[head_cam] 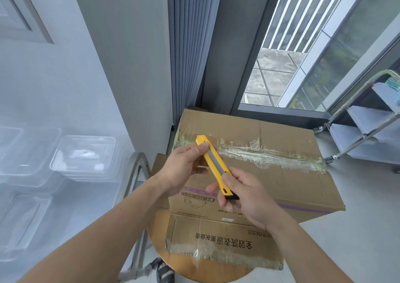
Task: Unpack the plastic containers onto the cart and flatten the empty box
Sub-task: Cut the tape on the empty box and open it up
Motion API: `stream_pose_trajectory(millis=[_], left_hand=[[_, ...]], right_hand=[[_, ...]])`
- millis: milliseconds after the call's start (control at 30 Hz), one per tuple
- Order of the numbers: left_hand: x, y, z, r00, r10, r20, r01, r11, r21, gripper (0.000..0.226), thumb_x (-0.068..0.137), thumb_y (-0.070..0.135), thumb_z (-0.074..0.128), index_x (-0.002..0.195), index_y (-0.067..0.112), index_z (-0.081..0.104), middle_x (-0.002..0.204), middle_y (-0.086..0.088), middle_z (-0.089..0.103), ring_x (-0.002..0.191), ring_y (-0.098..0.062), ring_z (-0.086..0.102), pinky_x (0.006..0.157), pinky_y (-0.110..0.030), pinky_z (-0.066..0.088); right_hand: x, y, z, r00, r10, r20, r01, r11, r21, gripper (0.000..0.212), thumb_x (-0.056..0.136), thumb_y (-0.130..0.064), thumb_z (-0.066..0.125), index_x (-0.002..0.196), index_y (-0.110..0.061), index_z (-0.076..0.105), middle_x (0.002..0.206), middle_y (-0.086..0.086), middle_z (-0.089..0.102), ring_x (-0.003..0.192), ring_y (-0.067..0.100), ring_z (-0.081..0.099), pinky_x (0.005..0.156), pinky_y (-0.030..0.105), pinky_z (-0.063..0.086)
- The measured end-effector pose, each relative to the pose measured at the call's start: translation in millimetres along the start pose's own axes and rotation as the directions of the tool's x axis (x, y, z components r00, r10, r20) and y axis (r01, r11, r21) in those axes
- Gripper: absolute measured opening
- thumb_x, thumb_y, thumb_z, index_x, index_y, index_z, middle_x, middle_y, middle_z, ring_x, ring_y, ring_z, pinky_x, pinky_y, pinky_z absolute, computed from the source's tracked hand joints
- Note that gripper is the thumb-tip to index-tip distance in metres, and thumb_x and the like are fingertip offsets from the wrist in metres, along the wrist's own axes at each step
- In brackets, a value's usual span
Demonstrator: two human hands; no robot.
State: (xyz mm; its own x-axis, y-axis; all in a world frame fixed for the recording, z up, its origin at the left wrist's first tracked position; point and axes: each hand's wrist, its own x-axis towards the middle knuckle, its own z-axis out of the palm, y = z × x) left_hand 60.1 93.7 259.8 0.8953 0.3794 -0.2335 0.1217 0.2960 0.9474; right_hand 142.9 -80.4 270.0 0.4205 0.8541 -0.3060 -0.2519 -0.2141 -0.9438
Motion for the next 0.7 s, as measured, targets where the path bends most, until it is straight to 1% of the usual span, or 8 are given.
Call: stream_pose_trajectory(millis=[67,133,300,400,467,533,633,700], left_hand=[[9,2,-9,1.0,0.0,0.013,0.0,1.0,-0.001,0.058,0.098,0.041,0.051,0.119,-0.012,0.058,0.119,-0.028,0.066,0.101,-0.033,0.063,0.094,-0.05,0.047],[18,4,-22,0.999,0.004,0.033,-0.005,1.0,0.01,0.063,0.094,0.044,0.051,0.119,-0.013,0.058,0.118,-0.029,0.066,0.098,-0.032,0.063,0.088,-0.045,0.048],[38,-2,-47,0.998,-0.022,0.055,0.02,0.999,0.028,0.051,0.104,0.033,0.045,0.117,-0.014,0.059,0.114,-0.026,0.069,0.09,-0.024,0.066,0.08,-0.037,0.049],[45,-9,-55,0.997,-0.057,0.048,0.057,0.998,0.0,0.048,0.104,0.032,0.046,0.115,-0.012,0.059,0.104,-0.023,0.071,0.086,-0.023,0.066,0.077,-0.035,0.048],[47,-12,-58,0.994,-0.081,0.068,0.082,0.997,-0.015,0.042,0.104,0.031,0.045,0.111,-0.006,0.062,0.1,-0.022,0.07,0.084,-0.024,0.064,0.076,-0.036,0.047],[49,-13,-61,0.99,-0.09,0.11,0.092,0.996,-0.014,0.038,0.105,0.029,0.043,0.11,-0.002,0.065,0.103,-0.021,0.071,0.084,-0.024,0.063,0.074,-0.034,0.048],[53,-11,-66,0.991,-0.092,0.101,0.09,0.996,0.025,0.041,0.106,0.029,0.043,0.112,-0.005,0.065,0.102,-0.016,0.072,0.084,-0.022,0.062,0.074,-0.031,0.049],[55,-9,-73,0.992,-0.111,0.066,0.106,0.991,0.084,0.043,0.105,0.033,0.045,0.105,-0.003,0.068,0.091,-0.01,0.071,0.082,-0.019,0.061,0.072,-0.029,0.049]], right_hand=[[14,-2,7,0.998,0.002,-0.065,-0.003,1.0,-0.017,0.023,0.105,-0.018,0.043,0.118,-0.006,0.057,0.086,0.014,0.073,0.051,0.016,0.055,0.048,0.026,0.044],[29,-2,15,0.994,0.014,-0.113,-0.016,1.0,-0.017,0.022,0.104,-0.02,0.045,0.115,-0.006,0.057,0.083,0.013,0.073,0.05,0.018,0.055,0.046,0.027,0.043],[58,-1,32,0.973,0.057,-0.225,-0.063,0.998,-0.02,0.025,0.101,-0.029,0.05,0.108,-0.007,0.061,0.076,0.014,0.072,0.045,0.02,0.055,0.043,0.028,0.042],[66,-1,35,0.962,0.095,-0.257,-0.109,0.993,-0.042,0.036,0.093,-0.042,0.055,0.106,-0.009,0.062,0.074,0.013,0.072,0.047,0.021,0.057,0.043,0.028,0.044],[71,-3,35,0.961,0.161,-0.226,-0.176,0.983,-0.046,0.043,0.091,-0.046,0.054,0.105,-0.006,0.061,0.075,0.016,0.072,0.053,0.024,0.062,0.047,0.028,0.047],[76,-8,35,0.963,0.222,-0.151,-0.238,0.967,-0.097,0.037,0.099,-0.043,0.051,0.107,-0.008,0.06,0.08,0.018,0.074,0.06,0.026,0.064,0.051,0.028,0.05],[87,-16,35,0.975,0.209,-0.068,-0.217,0.966,-0.143,0.023,0.106,-0.03,0.046,0.117,-0.015,0.059,0.086,0.018,0.074,0.056,0.027,0.06,0.05,0.028,0.047],[94,-23,36,0.981,0.186,-0.055,-0.193,0.962,-0.194,0.021,0.106,-0.023,0.044,0.119,-0.015,0.058,0.085,0.018,0.075,0.053,0.026,0.057,0.05,0.029,0.046]])
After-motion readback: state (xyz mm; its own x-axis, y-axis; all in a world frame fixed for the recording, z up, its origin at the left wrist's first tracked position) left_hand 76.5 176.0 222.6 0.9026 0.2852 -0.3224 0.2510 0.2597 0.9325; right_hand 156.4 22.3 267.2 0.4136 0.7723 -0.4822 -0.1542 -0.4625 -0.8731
